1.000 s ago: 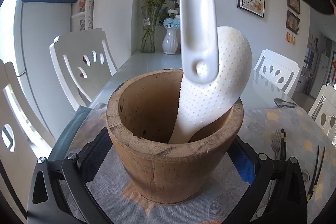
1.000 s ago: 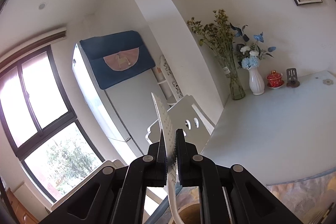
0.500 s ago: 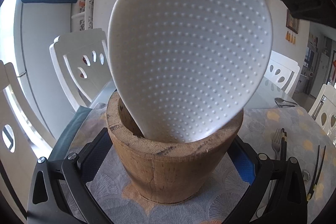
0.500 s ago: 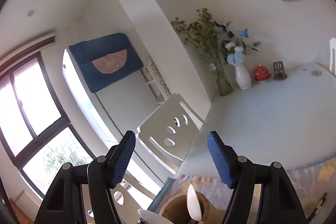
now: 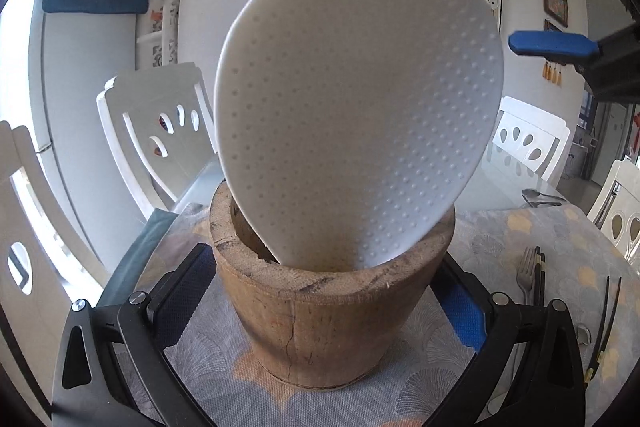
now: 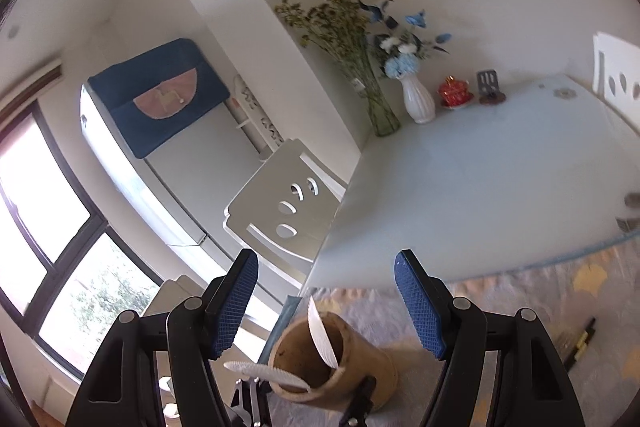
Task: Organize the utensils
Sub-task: 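Grasp a black chopstick with the right gripper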
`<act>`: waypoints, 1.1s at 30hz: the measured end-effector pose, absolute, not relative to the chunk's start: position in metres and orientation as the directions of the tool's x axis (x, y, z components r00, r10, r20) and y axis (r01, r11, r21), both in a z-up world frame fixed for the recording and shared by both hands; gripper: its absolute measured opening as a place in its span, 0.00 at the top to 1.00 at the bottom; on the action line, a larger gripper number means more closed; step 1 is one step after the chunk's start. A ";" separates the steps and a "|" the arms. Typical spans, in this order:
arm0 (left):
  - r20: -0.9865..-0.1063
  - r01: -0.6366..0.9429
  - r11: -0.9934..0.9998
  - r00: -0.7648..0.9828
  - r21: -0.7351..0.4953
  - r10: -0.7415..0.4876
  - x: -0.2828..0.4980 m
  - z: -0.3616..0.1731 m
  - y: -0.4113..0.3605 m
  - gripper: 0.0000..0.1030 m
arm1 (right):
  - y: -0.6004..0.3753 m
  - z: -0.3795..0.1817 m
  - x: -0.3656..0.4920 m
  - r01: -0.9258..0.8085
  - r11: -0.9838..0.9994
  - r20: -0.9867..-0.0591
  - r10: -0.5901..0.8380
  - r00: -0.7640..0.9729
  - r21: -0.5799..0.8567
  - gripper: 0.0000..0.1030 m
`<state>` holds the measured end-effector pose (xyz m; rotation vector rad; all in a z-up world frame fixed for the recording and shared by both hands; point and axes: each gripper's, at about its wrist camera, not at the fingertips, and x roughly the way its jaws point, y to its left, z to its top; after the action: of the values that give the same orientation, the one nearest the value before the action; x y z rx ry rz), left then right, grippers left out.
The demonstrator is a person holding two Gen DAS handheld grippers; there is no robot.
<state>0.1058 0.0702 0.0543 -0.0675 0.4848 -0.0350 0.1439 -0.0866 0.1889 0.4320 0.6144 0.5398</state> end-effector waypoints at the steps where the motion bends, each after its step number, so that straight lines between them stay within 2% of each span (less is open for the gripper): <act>1: -0.464 0.018 0.997 0.884 -0.074 -0.050 0.106 0.054 0.071 0.00 | -0.089 0.188 0.143 -0.343 0.767 -0.426 0.603 0.674 0.542 0.32; 10: -0.455 0.019 0.997 0.889 -0.075 -0.051 0.104 0.055 0.071 0.00 | -0.104 0.176 0.125 -0.285 0.793 -0.514 0.577 0.635 0.539 0.32; 13: -0.448 0.019 0.997 0.893 -0.074 -0.050 0.102 0.055 0.071 0.00 | -0.130 0.161 0.118 -0.191 0.810 -0.575 0.539 0.615 0.555 0.32; 18: -0.448 0.019 0.997 0.893 -0.073 -0.050 0.102 0.056 0.071 0.00 | -0.195 0.133 0.102 0.068 0.829 -0.689 0.412 0.596 0.556 0.33; 22: -0.448 0.019 0.997 0.893 -0.073 -0.050 0.102 0.055 0.071 0.00 | -0.257 0.100 0.085 0.366 0.804 -0.828 0.255 0.499 0.468 0.44; 26: -0.448 0.019 0.997 0.893 -0.073 -0.050 0.102 0.055 0.071 0.00 | -0.307 0.057 0.065 0.584 0.716 -0.915 0.202 0.349 0.381 0.54; 29: -0.448 0.019 0.997 0.893 -0.073 -0.050 0.102 0.055 0.071 0.00 | -0.328 0.030 0.059 0.651 0.674 -0.935 0.213 0.282 0.350 0.60; 33: -0.451 0.022 0.997 0.891 -0.076 -0.054 0.102 0.055 0.071 0.00 | -0.333 0.010 0.066 0.657 0.698 -0.958 0.186 0.218 0.285 0.63</act>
<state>0.1020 0.0709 0.0554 -0.0695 0.4701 -0.0391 0.0656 -0.3327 0.0098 0.7806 1.3421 -0.3765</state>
